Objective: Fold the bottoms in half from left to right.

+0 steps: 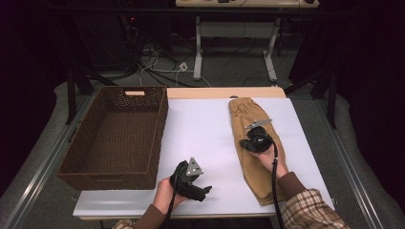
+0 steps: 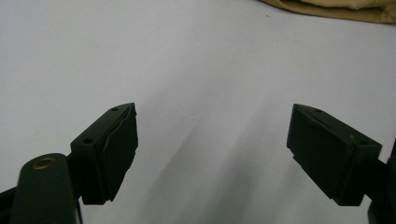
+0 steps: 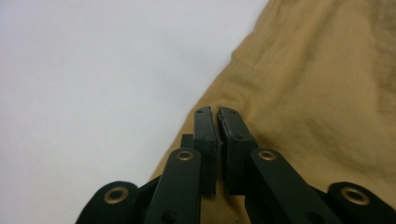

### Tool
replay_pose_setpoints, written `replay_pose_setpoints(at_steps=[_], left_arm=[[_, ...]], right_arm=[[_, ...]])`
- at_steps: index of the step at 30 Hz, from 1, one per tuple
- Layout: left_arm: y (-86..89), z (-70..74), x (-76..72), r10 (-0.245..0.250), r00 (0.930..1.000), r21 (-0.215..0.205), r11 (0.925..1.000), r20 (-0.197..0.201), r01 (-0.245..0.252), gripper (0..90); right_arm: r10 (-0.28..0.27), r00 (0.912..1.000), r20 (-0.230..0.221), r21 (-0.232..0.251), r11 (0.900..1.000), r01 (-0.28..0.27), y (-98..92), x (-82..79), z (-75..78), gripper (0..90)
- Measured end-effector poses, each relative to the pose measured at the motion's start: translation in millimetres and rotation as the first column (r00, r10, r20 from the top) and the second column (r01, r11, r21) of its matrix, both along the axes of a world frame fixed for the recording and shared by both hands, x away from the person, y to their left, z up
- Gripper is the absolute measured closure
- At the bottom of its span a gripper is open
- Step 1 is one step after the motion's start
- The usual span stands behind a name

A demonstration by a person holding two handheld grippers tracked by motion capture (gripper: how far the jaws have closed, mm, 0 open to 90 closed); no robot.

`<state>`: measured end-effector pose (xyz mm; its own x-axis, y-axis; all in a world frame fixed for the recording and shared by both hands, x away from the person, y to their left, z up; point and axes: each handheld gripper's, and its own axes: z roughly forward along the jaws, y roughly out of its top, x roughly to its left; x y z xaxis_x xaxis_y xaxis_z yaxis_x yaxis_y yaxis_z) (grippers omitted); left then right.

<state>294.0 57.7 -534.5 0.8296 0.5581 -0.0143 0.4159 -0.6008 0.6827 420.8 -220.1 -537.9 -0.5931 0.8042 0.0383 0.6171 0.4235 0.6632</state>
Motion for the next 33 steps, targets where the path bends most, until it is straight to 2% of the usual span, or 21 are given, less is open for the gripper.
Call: replay_pose_setpoints(at_steps=[1,3,8,11,14,17,20,25,28,29,31,33], left_arm=[[0.0,-0.2,0.2,0.000,1.0000,0.002,1.0000,-0.001,0.000,16.4],[-0.2,-0.4,0.1,-0.002,1.0000,0.002,1.0000,-0.002,0.002,16.4],[0.2,-0.6,0.3,0.004,1.0000,0.000,1.0000,-0.003,-0.004,16.4],[-0.4,-0.6,0.1,0.000,1.0000,0.005,1.0000,0.000,0.000,16.4],[-0.8,-0.5,-0.6,-0.002,1.0000,0.004,1.0000,0.001,0.002,16.4],[-0.3,-0.5,0.0,-0.002,1.0000,0.008,1.0000,0.001,0.002,16.4],[-0.3,-0.4,-0.1,-0.001,1.0000,0.007,1.0000,0.002,0.001,16.4],[-1.3,-0.7,-0.4,-0.002,1.0000,0.006,1.0000,-0.001,0.002,16.4],[-1.6,-0.8,-0.4,-0.003,1.0000,0.006,1.0000,-0.001,0.003,16.4],[-1.7,-0.9,-0.4,-0.003,1.0000,0.007,1.0000,-0.001,0.003,16.5],[-1.8,-0.7,-0.5,-0.004,1.0000,0.009,1.0000,-0.002,0.004,16.5],[-1.9,-0.5,-0.9,-0.003,1.0000,0.009,1.0000,-0.002,0.003,16.6]], right_arm=[[0.008,1.0000,0.002,-0.017,1.000,-0.008,1.7,-0.7,0.7,84.8],[0.024,0.9997,-0.004,-0.010,1.000,-0.024,1.5,-0.2,0.2,78.5],[0.027,0.9996,-0.005,-0.003,1.000,-0.027,-12.9,-4.1,11.5,53.6],[0.004,0.9998,0.017,-0.006,1.000,-0.004,-30.4,-12.2,21.3,49.1],[-0.051,0.9983,0.029,-0.005,0.999,0.051,-50.8,-17.8,28.3,48.9],[-0.100,0.9947,0.025,-0.028,0.995,0.100,-69.5,-21.9,28.2,50.2],[-0.154,0.9881,0.003,-0.058,0.986,0.154,-86.7,-25.9,24.8,53.4],[-0.233,0.9708,-0.056,-0.088,0.970,0.228,-107.5,-36.2,19.7,54.6],[-0.252,0.9623,-0.102,-0.102,0.965,0.242,-114.2,-41.7,14.5,54.9],[-0.250,0.9612,-0.117,-0.112,0.965,0.237,-115.3,-42.9,12.5,57.6],[-0.232,0.9624,-0.141,-0.113,0.970,0.217,-115.5,-44.1,8.8,67.5],[-0.221,0.9645,-0.144,-0.117,0.972,0.205,-114.7,-44.3,6.7,76.5]])
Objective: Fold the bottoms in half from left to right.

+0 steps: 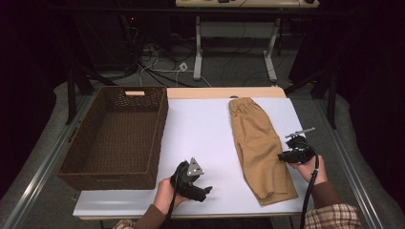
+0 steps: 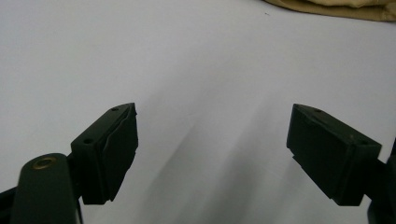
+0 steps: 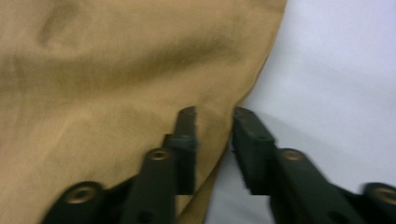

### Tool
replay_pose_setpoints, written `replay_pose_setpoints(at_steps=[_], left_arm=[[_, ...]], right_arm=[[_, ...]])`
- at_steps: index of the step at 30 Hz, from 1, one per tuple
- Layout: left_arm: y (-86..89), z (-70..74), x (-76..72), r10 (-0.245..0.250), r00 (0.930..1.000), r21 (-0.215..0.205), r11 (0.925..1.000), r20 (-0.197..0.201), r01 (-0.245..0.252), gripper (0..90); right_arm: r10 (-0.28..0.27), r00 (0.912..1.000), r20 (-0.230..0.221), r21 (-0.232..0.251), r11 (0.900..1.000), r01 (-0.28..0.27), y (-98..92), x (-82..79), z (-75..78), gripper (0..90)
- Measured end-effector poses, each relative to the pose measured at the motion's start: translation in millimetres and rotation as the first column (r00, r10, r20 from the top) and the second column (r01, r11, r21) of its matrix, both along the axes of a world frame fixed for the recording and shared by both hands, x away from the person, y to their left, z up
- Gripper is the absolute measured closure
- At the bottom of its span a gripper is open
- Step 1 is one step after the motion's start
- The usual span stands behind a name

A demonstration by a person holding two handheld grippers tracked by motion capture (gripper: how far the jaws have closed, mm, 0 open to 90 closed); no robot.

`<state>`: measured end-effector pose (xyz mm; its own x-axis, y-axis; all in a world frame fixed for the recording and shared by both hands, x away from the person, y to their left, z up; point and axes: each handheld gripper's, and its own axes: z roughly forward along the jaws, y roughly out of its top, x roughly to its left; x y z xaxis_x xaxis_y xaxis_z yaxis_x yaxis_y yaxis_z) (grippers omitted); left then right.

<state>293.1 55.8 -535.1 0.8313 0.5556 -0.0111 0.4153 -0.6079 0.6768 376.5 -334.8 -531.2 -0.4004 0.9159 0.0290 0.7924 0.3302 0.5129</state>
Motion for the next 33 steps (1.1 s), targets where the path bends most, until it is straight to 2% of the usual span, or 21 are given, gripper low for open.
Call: replay_pose_setpoints(at_steps=[4,7,10,11,12,14,16,19,22,25,28,31,33], left_arm=[[1.0,0.1,0.6,0.001,1.0000,-0.003,1.0000,0.003,-0.001,16.6],[1.1,0.2,0.6,0.001,1.0000,-0.004,1.0000,0.003,-0.001,16.6],[0.8,0.0,0.6,-0.001,1.0000,-0.003,1.0000,0.002,0.001,16.6],[0.6,-0.2,0.7,0.000,1.0000,-0.004,1.0000,0.001,0.000,16.6],[0.4,-0.3,0.9,0.000,1.0000,-0.003,1.0000,0.002,0.000,16.6],[0.0,-0.2,0.6,-0.002,1.0000,0.001,1.0000,0.001,0.002,16.5],[0.1,0.1,0.3,-0.001,1.0000,-0.001,1.0000,0.002,0.001,16.6],[0.4,-0.2,0.4,0.000,1.0000,-0.001,1.0000,0.001,0.000,16.6],[0.5,0.2,0.3,-0.001,1.0000,0.000,1.0000,0.004,0.001,16.6],[0.5,0.5,-0.1,-0.002,1.0000,0.000,1.0000,0.004,0.002,16.6],[0.2,0.2,0.1,0.000,1.0000,-0.001,1.0000,0.002,0.000,16.6],[-0.1,0.1,0.3,-0.002,1.0000,0.002,1.0000,0.003,0.002,16.6],[-0.1,0.1,0.1,-0.002,1.0000,0.001,1.0000,0.003,0.002,16.6]], right_arm=[[0.011,0.9999,-0.003,-0.016,1.000,-0.011,1.7,0.1,-1.8,88.6],[0.023,0.9997,0.009,-0.040,0.999,-0.022,2.3,-1.0,1.8,89.1],[0.020,0.9990,0.041,-0.053,0.998,-0.018,-0.2,-0.9,7.1,88.8],[0.013,0.9986,0.052,-0.063,0.998,-0.010,-1.5,0.0,8.0,87.5],[0.007,0.9985,0.054,-0.056,0.998,-0.004,-2.8,1.1,7.5,82.0],[0.005,0.9998,0.019,-0.046,0.999,-0.004,-4.5,2.0,4.4,73.9],[0.012,0.9998,-0.014,-0.008,1.000,-0.012,-5.0,0.3,2.0,69.1],[0.018,0.9988,-0.047,-0.002,1.000,-0.018,-2.9,-5.0,2.2,75.4],[0.020,0.9980,-0.060,-0.008,1.000,-0.021,-2.2,-9.9,0.3,82.3],[0.023,0.9976,-0.065,0.001,1.000,-0.023,-4.5,-13.2,2.3,80.7],[0.038,0.9939,-0.103,0.035,0.999,-0.035,-4.7,-16.6,0.6,77.4],[0.055,0.9907,-0.124,0.017,0.998,-0.053,-2.8,-20.2,0.3,86.2],[0.071,0.9897,-0.124,0.001,0.997,-0.071,-1.8,-21.0,1.1,88.7]])
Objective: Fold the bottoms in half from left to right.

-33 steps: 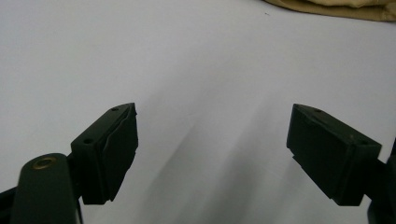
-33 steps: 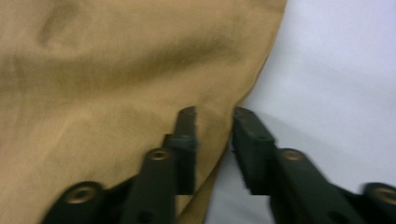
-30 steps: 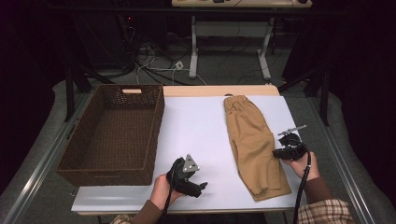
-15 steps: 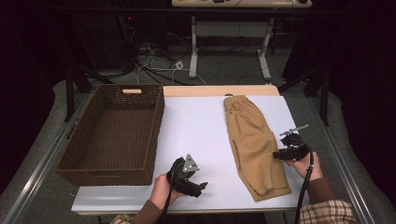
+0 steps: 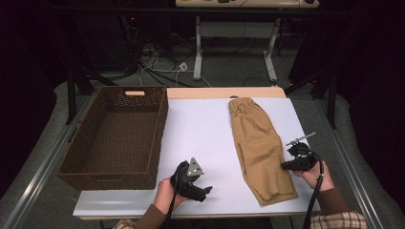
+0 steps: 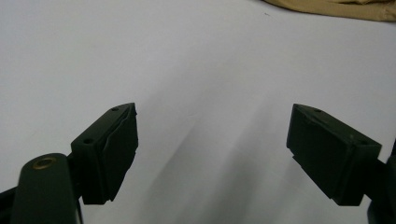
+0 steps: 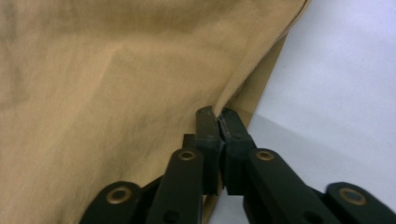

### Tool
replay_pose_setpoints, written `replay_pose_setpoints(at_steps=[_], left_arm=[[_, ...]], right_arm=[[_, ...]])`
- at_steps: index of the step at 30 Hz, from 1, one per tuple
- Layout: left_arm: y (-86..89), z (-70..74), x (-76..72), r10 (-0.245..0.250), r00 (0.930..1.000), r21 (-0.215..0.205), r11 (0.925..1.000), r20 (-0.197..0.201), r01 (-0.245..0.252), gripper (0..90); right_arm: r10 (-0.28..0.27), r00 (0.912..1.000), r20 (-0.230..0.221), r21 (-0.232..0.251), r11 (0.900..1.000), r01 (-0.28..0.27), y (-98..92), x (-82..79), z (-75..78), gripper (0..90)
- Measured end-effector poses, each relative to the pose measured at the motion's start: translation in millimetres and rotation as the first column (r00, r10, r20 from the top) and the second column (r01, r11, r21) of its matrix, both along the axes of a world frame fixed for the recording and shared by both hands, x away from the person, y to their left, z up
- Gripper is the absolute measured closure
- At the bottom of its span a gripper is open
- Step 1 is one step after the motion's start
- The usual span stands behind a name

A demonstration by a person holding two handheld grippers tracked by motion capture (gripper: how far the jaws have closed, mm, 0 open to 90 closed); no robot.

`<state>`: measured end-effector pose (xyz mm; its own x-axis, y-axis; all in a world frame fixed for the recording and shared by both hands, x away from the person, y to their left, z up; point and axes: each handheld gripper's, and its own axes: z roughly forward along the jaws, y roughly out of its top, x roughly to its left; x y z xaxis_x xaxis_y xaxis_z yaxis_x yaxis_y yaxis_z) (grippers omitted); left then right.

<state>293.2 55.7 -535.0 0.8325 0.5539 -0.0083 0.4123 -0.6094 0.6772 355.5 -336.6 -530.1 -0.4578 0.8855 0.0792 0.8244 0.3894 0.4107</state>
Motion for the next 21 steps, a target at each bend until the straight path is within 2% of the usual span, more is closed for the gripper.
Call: replay_pose_setpoints(at_steps=[5,9,13,14,16,18,21], left_arm=[[0.5,0.2,-0.1,0.000,1.0000,0.000,1.0000,0.002,0.000,16.6],[1.0,0.0,0.9,0.001,1.0000,0.000,1.0000,0.003,-0.001,16.6],[0.4,-0.1,0.5,0.000,1.0000,0.000,1.0000,0.001,0.000,16.5],[0.2,0.0,0.4,-0.001,1.0000,0.002,1.0000,0.000,0.001,16.5],[0.0,-0.1,0.3,-0.001,1.0000,0.002,1.0000,0.000,0.001,16.5],[0.2,-0.1,0.4,-0.001,1.0000,0.001,1.0000,-0.001,0.001,16.5],[0.4,-0.2,0.5,-0.002,1.0000,0.001,1.0000,-0.001,0.002,16.5]], right_arm=[[-0.005,0.9999,0.011,-0.047,0.999,0.006,-1.5,0.0,2.4,88.7],[-0.004,0.9999,0.009,-0.060,0.998,0.005,-3.9,0.9,4.0,86.9],[0.003,0.9998,0.018,-0.051,0.999,-0.002,-2.8,0.9,5.2,71.7],[0.004,0.9995,0.030,-0.054,0.999,-0.002,-2.1,0.5,6.7,65.6],[0.012,0.9986,0.052,-0.038,0.999,-0.010,-0.9,-0.6,9.8,58.5],[0.008,0.9968,0.080,-0.042,0.999,-0.004,1.1,-1.9,13.0,50.9],[0.011,0.9940,0.109,-0.036,0.999,-0.007,5.7,-4.3,17.7,46.4]])
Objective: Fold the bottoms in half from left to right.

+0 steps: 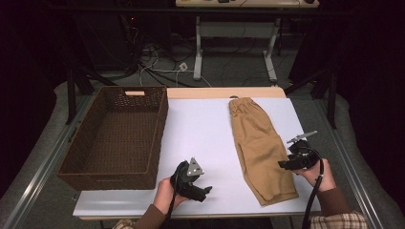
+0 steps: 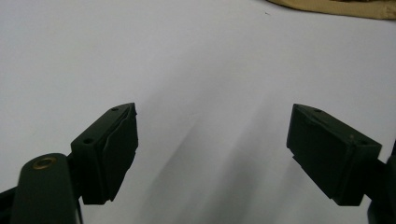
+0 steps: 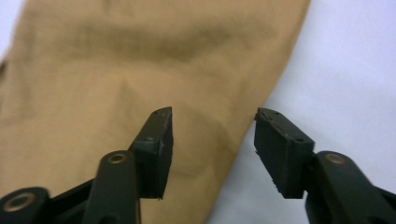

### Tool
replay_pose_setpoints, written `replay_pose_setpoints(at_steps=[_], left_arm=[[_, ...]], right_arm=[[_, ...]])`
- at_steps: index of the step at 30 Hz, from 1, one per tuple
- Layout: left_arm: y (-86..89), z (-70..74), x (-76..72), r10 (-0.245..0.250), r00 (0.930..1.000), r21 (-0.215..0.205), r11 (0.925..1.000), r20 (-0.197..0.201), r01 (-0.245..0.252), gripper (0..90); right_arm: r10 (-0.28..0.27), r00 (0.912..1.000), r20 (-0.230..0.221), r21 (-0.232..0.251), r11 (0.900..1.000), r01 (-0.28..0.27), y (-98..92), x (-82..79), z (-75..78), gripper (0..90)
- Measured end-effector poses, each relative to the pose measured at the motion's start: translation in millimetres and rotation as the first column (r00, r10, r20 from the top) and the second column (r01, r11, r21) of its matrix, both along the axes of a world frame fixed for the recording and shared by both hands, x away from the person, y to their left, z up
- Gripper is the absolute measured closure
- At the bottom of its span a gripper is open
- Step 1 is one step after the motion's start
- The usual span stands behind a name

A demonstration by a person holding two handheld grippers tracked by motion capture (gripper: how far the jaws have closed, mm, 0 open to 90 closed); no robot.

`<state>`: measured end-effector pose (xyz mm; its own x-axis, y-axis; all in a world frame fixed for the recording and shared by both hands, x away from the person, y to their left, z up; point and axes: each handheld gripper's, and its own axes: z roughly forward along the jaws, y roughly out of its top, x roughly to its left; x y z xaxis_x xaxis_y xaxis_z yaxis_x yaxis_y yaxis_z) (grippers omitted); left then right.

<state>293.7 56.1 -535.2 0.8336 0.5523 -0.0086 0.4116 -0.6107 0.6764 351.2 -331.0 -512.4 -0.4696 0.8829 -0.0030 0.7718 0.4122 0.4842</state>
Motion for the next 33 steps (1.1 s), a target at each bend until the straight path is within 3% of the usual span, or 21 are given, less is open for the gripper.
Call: replay_pose_setpoints(at_steps=[5,9,14,17,19,23,27,28,31,33], left_arm=[[-0.6,-0.6,0.8,-0.003,1.0000,0.007,1.0000,-0.002,0.003,16.5],[-1.2,-0.4,0.2,-0.004,1.0000,0.005,1.0000,0.000,0.004,16.5],[-1.3,-0.4,-0.3,-0.004,1.0000,0.002,1.0000,0.002,0.004,16.5],[-0.8,-0.6,0.4,-0.003,1.0000,0.005,1.0000,0.000,0.003,16.5],[-1.1,-0.4,0.2,-0.004,1.0000,0.006,1.0000,0.001,0.004,16.5],[-1.4,-0.3,-0.4,-0.005,1.0000,0.004,1.0000,0.004,0.005,16.5],[-1.2,-0.4,-0.2,-0.003,1.0000,0.005,1.0000,0.002,0.003,16.5],[-1.2,-0.3,-0.3,-0.003,1.0000,0.003,1.0000,0.002,0.003,16.5],[-1.6,-0.4,-0.5,-0.004,1.0000,0.004,1.0000,0.003,0.004,16.5],[-1.9,-0.3,-0.7,-0.006,1.0000,0.005,1.0000,0.003,0.006,16.5]], right_arm=[[0.057,0.9978,0.034,0.001,0.998,-0.057,15.6,-3.5,7.2,46.0],[0.131,0.9908,0.034,0.040,0.990,-0.132,34.9,-6.2,6.1,47.9],[0.230,0.9732,0.007,0.060,0.971,-0.230,67.5,-9.3,-4.9,49.6],[0.293,0.9559,-0.015,0.072,0.954,-0.292,85.4,-10.8,-12.1,55.5],[0.329,0.9437,-0.037,0.054,0.944,-0.326,94.0,-11.2,-16.7,61.7],[0.327,0.9439,-0.048,0.039,0.945,-0.325,100.5,-12.3,-22.4,68.2],[0.330,0.9436,-0.033,0.051,0.943,-0.328,103.3,-14.3,-24.1,83.9],[0.341,0.9394,-0.033,0.055,0.939,-0.339,103.6,-14.3,-24.2,87.7],[0.333,0.9428,-0.001,0.066,0.941,-0.333,104.8,-15.2,-26.3,89.9],[0.322,0.9467,-0.016,0.063,0.945,-0.320,104.5,-16.1,-24.2,90.0]])
